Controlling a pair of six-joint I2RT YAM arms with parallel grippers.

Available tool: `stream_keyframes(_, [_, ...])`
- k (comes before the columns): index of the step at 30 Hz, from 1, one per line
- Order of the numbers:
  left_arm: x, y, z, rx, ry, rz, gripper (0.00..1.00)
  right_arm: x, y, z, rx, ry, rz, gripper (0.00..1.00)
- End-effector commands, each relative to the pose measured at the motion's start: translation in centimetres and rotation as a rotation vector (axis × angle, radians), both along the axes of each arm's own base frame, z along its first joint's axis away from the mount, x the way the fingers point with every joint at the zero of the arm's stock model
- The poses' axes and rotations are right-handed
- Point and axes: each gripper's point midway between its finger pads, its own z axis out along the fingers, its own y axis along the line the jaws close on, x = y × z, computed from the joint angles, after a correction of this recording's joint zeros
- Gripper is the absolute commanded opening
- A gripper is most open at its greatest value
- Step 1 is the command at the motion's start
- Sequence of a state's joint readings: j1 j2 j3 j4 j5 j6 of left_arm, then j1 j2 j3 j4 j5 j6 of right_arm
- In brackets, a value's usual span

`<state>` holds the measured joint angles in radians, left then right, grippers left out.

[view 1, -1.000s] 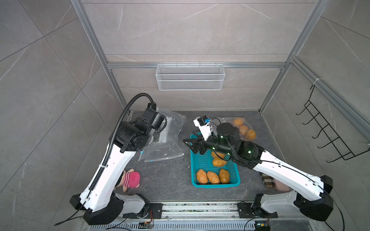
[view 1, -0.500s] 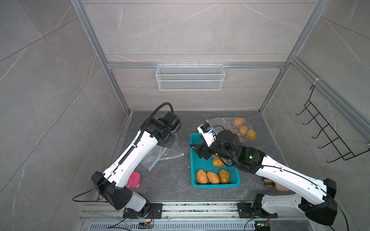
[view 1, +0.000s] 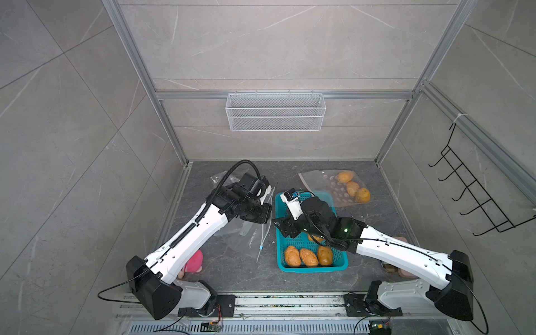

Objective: Put the potatoes into a zipper bag and zip it
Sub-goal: Open the zipper food storage bag.

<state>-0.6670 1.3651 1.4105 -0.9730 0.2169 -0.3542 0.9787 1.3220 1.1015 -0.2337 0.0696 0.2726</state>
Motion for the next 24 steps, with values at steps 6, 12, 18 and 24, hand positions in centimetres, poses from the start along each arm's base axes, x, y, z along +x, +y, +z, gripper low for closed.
stream_keyframes(6, [0.6,-0.7,1.3,-0.07,-0.029,0.024,0.0,0.1,1.6,0.1,0.085,0.061,-0.004,0.74])
stream_keyframes(12, [1.2,-0.4,0.7,-0.032,-0.028,0.042,0.0,-0.7,1.4,0.6,0.126,0.078,0.016,0.75])
stream_keyframes(18, [1.3,-0.8,0.8,-0.045,-0.017,0.044,0.0,-0.6,1.7,-0.4,0.101,0.087,0.02,0.76])
stream_keyframes(24, [1.4,-0.3,1.0,-0.028,-0.031,0.058,0.0,0.9,1.3,-2.0,0.012,0.098,-0.059,0.72])
